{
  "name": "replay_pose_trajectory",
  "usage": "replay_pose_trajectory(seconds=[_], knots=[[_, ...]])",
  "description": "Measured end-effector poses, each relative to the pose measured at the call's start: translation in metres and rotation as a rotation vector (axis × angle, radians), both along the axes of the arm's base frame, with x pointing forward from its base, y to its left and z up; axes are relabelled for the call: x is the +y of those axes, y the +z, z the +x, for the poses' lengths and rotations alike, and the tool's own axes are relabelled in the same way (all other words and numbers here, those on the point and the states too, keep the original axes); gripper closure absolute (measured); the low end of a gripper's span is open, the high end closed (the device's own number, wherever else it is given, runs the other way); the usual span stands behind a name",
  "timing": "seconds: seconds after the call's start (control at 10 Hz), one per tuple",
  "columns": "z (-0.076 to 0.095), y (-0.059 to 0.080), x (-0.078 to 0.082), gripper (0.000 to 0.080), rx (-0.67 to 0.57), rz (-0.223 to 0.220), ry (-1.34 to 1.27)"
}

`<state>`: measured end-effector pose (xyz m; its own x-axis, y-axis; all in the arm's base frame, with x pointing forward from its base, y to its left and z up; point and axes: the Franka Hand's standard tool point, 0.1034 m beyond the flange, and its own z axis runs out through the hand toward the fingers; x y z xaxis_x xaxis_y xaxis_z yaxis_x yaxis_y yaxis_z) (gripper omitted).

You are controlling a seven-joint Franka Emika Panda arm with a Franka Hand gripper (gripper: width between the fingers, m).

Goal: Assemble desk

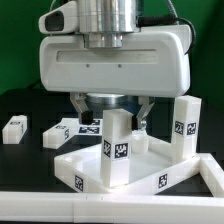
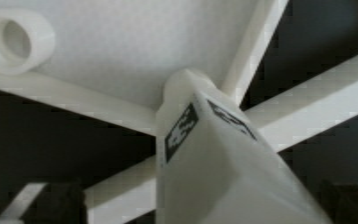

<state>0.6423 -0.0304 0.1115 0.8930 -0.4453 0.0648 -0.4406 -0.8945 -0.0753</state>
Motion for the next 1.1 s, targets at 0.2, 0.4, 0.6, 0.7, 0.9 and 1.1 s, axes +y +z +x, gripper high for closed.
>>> replay_pose_trajectory(seconds=[0.2,0.4,0.6,0.7,0.9,1.1], knots=[[0.0,-0.0004,0.0022,0.0151,-0.003,-0.027,0.2],[-0.0004,-0.0009,0.0055,0.0151,-0.004,-0.047,0.35],[-0.0022,-0.0011,0.0085,0.0151,-0.007,-0.052,0.426],[-0.0023,-0.0012,0.0073,0.0151,-0.009,-0.06,0.508],[-0.0025,-0.0015,0.0058,0.0408,-0.01,-0.065,0.574],[-0.0026,-0.0017,0.0055,0.0511,-0.01,-0.064,0.57]])
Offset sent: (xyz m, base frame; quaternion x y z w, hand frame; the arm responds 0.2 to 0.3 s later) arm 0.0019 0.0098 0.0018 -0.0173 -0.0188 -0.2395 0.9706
